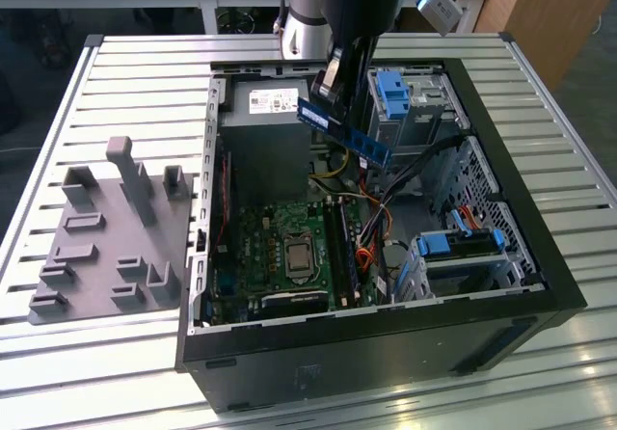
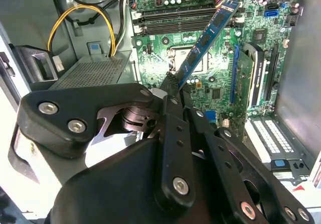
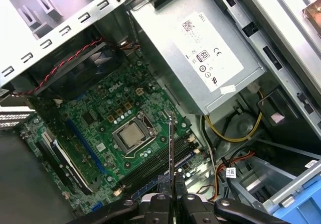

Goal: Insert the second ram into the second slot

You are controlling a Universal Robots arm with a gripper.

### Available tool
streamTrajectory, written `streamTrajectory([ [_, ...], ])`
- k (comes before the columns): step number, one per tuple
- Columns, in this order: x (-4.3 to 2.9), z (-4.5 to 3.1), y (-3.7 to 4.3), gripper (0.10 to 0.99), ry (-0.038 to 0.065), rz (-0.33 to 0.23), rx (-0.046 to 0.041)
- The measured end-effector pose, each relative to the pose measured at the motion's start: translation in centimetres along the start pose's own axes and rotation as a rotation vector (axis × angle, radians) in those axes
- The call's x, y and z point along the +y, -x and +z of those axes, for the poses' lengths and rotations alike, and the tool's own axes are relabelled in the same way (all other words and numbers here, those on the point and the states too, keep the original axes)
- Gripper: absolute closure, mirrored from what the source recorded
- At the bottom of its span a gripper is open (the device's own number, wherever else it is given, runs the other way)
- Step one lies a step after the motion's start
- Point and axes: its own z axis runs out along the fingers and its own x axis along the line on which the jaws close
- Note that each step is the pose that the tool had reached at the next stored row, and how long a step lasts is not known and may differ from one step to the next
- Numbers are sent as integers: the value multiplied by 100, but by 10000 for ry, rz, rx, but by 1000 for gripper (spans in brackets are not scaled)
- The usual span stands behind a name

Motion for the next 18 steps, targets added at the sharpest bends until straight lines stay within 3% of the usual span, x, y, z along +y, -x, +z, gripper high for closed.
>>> streamTrajectory([
  [18, 0, 2, 0, 949, -8, 484, -18],
])
